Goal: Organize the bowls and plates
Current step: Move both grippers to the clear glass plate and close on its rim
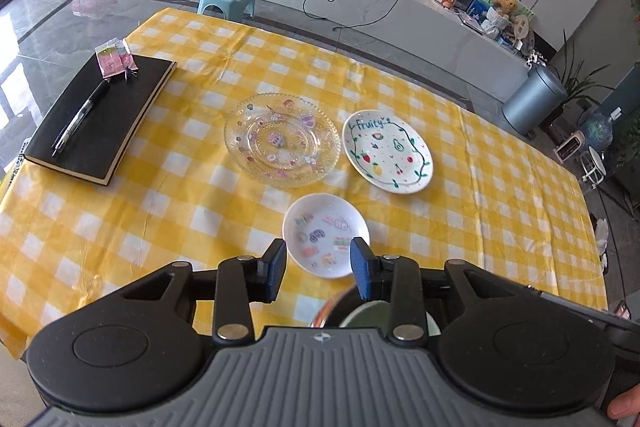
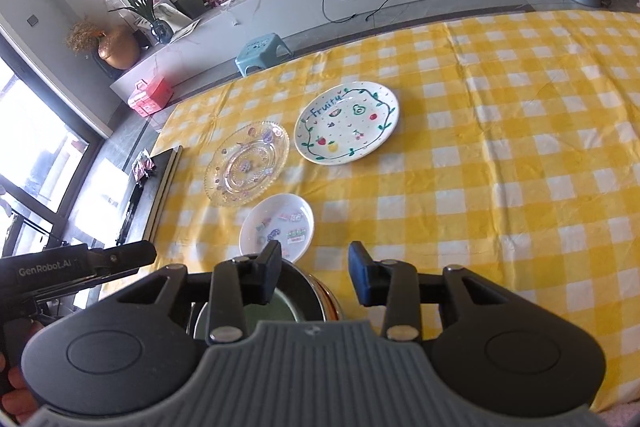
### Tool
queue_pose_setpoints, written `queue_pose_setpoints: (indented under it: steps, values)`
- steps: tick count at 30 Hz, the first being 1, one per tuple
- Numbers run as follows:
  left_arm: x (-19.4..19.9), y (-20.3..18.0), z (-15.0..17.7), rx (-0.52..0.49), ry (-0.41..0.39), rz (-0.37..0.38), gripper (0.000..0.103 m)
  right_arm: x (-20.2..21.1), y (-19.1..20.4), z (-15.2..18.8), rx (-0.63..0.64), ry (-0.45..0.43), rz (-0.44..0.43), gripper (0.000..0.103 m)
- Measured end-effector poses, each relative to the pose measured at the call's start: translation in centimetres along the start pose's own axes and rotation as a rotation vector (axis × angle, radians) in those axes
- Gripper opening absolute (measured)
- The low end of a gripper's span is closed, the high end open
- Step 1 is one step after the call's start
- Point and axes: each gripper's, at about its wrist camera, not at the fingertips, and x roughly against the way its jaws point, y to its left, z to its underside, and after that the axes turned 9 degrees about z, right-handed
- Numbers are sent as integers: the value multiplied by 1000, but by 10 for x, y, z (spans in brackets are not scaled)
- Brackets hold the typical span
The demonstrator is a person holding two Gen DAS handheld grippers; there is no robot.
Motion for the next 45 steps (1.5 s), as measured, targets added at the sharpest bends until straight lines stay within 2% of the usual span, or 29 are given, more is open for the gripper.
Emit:
queue_pose_setpoints:
  steps: [4,8,12,20,25,32,38,43,45]
  values:
    - [-14,14,-15,-4,-13,9,39,-26,6,-14,7,35,-26,37]
    - [-32,35,-33,11,-16,59,39,-58,11,-34,1,76,-71,35]
    - [-53,61,-53,25,-28,97,39,-92,16,-56,-5,107,-127,28]
    - [-99,125,-84,143,-79,109,39,-159,33,-86,3,171,-157,22]
    - [-121,147,-90,183,-82,131,39,-194,38,-93,-20,221,-165,20]
    - [-142,155,-89,172,-58,123,39,-218,37,-98,-61,260,-188,19]
    - [-149,151,-88,151,-43,130,22,-228,38,-98,-78,260,-189,19]
    - [-151,151,-88,151,-46,122,18,-234,39,-99,-97,263,-194,15]
    - [-151,152,-88,148,-45,115,12,-237,41,-100,-94,263,-181,12]
